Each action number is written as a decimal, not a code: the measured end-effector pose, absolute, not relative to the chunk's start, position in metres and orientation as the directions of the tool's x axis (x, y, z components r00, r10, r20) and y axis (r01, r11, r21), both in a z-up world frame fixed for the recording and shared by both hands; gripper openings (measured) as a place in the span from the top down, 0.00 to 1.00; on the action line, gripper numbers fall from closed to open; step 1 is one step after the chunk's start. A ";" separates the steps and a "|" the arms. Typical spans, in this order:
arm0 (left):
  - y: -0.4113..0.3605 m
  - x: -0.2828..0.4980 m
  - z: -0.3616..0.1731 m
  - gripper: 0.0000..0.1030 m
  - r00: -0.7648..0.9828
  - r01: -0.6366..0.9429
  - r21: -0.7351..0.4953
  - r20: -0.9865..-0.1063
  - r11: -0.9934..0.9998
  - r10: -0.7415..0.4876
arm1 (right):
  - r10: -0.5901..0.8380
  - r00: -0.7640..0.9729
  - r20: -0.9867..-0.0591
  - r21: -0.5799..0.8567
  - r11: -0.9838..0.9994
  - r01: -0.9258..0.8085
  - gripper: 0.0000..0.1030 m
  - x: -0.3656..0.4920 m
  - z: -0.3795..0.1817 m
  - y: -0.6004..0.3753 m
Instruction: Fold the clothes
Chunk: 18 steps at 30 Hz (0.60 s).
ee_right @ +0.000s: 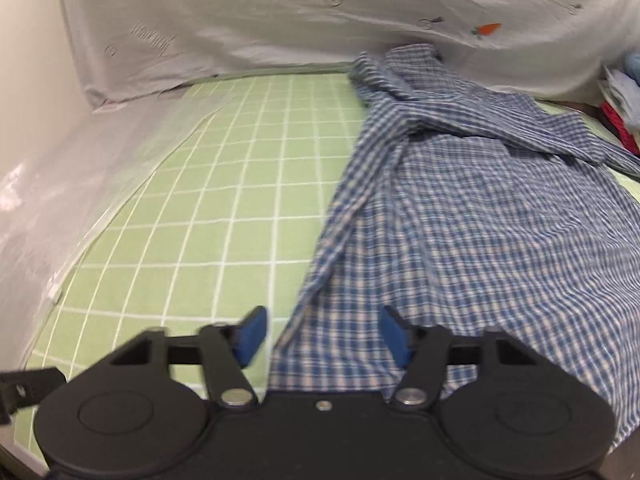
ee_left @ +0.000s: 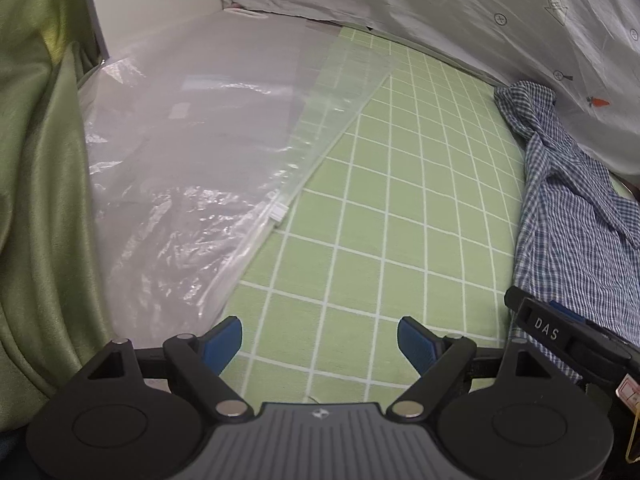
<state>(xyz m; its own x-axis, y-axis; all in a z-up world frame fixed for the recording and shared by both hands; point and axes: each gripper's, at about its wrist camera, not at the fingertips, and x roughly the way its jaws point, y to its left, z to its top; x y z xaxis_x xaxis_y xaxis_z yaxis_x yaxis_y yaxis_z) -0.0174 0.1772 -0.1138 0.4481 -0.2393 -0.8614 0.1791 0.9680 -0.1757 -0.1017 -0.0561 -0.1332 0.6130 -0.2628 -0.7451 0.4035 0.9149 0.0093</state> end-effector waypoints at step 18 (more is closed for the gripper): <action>0.162 -0.014 -0.113 0.17 0.432 0.225 -0.181 -0.862 0.957 -0.265 | -0.134 0.651 -0.748 0.141 0.925 0.352 0.99 -0.107 -0.132 -0.068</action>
<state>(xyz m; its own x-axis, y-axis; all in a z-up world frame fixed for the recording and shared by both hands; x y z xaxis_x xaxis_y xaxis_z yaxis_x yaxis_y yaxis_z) -0.0138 0.1624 -0.1128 0.4323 -0.2647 -0.8620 0.2251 0.9574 -0.1811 -0.1069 -0.0684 -0.1320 0.6505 -0.1337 -0.7476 0.3525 0.9251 0.1412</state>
